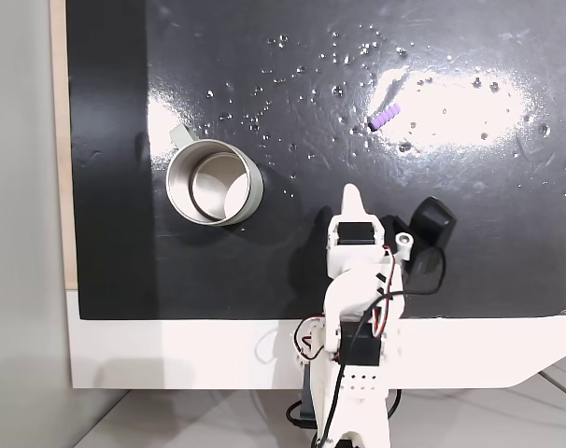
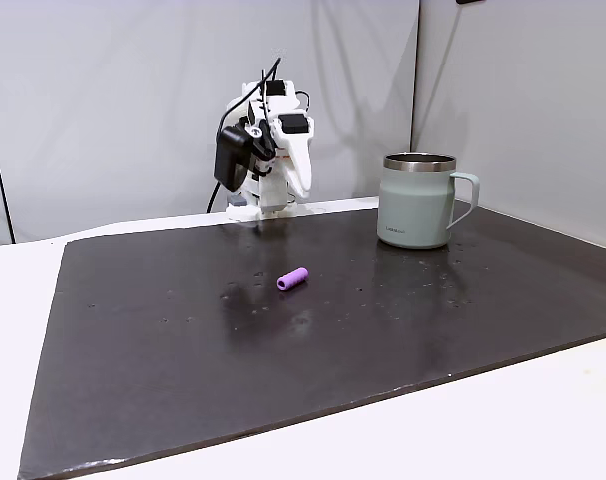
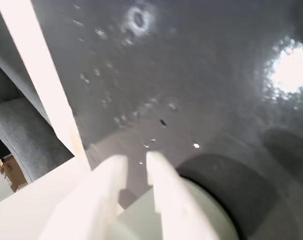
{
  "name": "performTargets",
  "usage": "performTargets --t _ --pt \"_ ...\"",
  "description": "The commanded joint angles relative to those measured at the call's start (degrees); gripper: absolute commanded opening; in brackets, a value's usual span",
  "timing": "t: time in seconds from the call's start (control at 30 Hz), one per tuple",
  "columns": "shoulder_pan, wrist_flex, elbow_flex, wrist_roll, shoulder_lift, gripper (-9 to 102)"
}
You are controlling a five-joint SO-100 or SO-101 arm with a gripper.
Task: Grasp a pengrip and put it in the cup.
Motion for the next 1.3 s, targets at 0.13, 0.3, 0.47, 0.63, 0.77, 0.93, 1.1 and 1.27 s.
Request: performTargets --t 0.13,0.3,0.47,0.63,0.77,0.93,1.1,1.27 --pt "4.57 5.54 -21.97 -6.06 -16.70 8" --pt "6.68 7.65 -34.01 -9.14 -31.11 13" --pt "8.88 8.70 -44.12 -13.27 -44.91 18" --pt "10.46 9.14 -51.94 -16.26 -57.30 23" --pt "10.99 10.72 -58.10 -17.75 -66.88 23" --pt "11.51 13.62 -67.15 -18.19 -79.19 24" --pt "11.43 15.03 -74.09 -18.54 -88.15 24" --pt "10.20 16.08 -80.42 -18.90 -96.77 24"
